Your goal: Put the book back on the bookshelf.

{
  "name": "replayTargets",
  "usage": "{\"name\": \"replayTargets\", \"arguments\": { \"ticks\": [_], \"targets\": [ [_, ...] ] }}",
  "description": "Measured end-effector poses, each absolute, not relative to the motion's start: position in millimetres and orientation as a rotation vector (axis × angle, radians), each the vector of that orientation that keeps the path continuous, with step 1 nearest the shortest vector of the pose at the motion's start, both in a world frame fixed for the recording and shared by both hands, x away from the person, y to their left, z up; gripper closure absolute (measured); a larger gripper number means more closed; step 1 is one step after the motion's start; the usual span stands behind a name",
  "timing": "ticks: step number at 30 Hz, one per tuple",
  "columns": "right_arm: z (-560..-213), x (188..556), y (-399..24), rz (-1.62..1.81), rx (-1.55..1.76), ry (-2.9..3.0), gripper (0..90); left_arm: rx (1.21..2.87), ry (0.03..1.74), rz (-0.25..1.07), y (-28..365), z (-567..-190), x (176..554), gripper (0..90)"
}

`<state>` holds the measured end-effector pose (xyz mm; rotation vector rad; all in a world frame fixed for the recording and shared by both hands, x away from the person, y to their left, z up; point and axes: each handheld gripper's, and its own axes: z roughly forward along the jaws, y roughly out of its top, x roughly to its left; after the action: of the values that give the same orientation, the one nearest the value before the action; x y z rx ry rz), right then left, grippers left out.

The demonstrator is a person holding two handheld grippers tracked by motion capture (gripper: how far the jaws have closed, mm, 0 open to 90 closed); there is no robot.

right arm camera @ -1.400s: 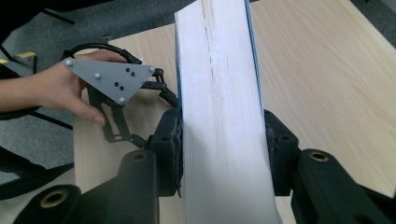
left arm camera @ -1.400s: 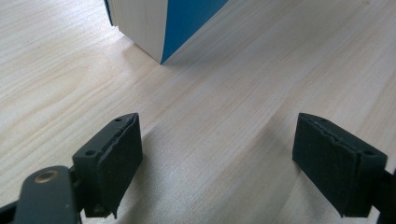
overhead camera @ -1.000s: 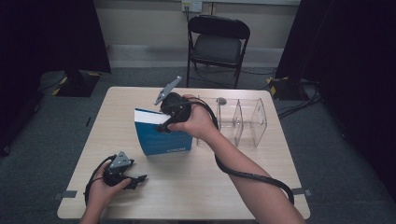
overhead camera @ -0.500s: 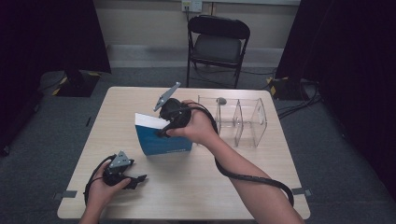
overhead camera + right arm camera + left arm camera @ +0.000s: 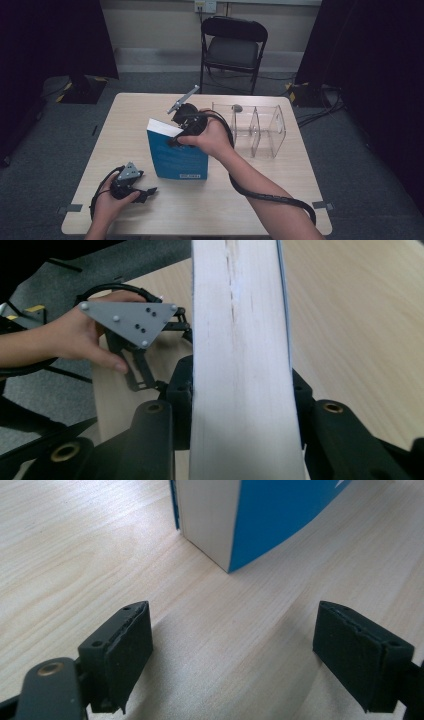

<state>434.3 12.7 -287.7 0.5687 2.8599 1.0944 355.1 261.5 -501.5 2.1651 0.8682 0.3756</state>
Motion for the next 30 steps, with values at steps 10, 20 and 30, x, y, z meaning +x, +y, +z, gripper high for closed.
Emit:
{"name": "replayTargets", "arguments": {
  "ticks": [10, 20, 30],
  "targets": [
    [-288.1, 439.1, 13.1, 1.091, 0.411, 2.854, 51.3, 2.166, 0.868, 0.375, 261.5, -501.5, 355.1, 15.6],
    [-288.9, 441.1, 7.7, 1.064, 0.312, 2.862, 45.9, 2.165, 0.867, 0.376, 261.5, -501.5, 355.0, 15.7],
    [-289.2, 443.4, -6.9, 1.049, 0.334, 2.885, 45.8, 2.166, 0.867, 0.377, 261.5, -501.4, 354.8, 15.8]
  ]
}}
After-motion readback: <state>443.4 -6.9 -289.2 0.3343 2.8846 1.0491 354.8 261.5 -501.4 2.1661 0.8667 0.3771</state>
